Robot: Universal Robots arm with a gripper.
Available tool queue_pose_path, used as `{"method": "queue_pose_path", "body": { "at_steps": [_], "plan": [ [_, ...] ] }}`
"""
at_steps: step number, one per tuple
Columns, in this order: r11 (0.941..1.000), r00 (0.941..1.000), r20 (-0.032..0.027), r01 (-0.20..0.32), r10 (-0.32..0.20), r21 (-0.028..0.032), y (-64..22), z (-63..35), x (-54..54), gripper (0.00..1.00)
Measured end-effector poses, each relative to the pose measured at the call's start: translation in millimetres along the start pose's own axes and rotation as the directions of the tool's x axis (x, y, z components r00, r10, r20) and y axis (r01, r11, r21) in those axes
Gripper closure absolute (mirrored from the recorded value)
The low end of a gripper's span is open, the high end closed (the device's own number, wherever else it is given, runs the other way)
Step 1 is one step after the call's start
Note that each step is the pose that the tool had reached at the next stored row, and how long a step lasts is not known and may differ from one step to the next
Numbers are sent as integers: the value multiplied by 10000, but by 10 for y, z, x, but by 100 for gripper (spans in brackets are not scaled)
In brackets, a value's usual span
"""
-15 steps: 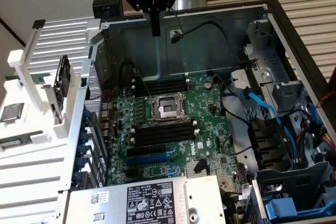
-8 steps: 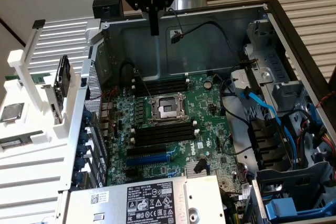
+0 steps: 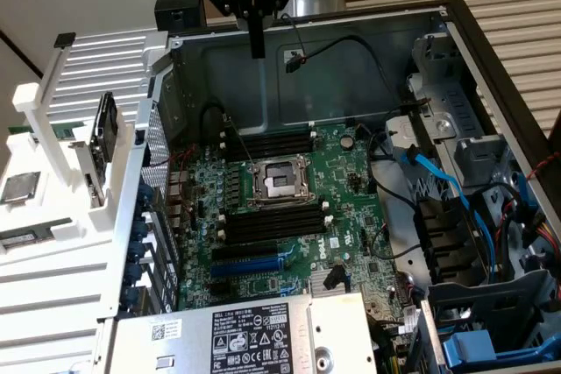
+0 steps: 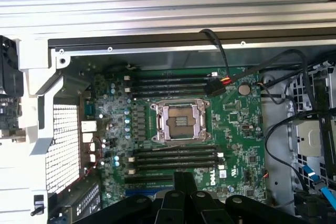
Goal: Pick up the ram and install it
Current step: 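Reach for the ram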
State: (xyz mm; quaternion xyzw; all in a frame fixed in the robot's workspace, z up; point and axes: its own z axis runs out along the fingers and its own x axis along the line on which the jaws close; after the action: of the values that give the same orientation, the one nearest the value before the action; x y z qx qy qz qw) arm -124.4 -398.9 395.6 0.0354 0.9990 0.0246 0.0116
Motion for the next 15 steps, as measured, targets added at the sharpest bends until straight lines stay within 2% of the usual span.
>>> {"method": "queue_pose_path", "body": {
  "at_steps": [10,14,15],
  "plan": [
    [10000,10000,0,6,-6,1,0,-5,0,90],
    [10000,10000,71,7,-7,-4,-2,-5,43,90],
    [10000,10000,73,7,-7,-5,-2,-4,52,90]
  ]
}}
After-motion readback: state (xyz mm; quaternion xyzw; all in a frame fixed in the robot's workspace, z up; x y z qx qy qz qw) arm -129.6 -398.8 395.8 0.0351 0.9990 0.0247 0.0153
